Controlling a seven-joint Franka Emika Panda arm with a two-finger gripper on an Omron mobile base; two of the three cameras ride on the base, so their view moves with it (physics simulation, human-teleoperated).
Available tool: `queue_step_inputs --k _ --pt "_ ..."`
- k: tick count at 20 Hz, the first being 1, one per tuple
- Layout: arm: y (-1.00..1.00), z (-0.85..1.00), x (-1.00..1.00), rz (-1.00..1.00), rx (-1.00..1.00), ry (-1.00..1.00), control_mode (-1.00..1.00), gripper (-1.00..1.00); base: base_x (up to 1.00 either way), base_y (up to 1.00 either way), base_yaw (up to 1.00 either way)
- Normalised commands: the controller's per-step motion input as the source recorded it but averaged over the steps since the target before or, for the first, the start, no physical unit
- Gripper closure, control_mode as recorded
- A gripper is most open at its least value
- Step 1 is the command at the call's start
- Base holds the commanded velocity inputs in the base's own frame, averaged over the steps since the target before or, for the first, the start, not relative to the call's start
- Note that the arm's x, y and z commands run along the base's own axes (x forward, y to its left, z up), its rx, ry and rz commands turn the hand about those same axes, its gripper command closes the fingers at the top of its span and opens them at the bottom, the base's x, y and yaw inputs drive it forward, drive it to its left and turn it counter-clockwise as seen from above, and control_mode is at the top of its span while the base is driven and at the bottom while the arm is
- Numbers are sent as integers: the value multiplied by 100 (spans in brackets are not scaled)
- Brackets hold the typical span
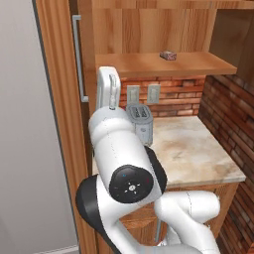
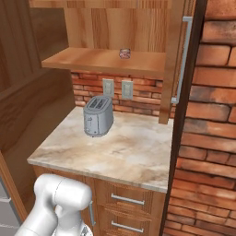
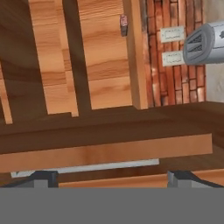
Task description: Pick the avocado and bread from the counter and place them on the plate. Then pick the jam from the cabinet and place it next to the plate. Lastly close the cabinet door.
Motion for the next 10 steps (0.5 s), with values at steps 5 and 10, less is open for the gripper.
queue_step_inputs --k 5,10 --pt "10 0 17 0 0 0 -100 -100 0 0 0" --pt "14 -1 22 0 0 2 -100 -100 0 0 0"
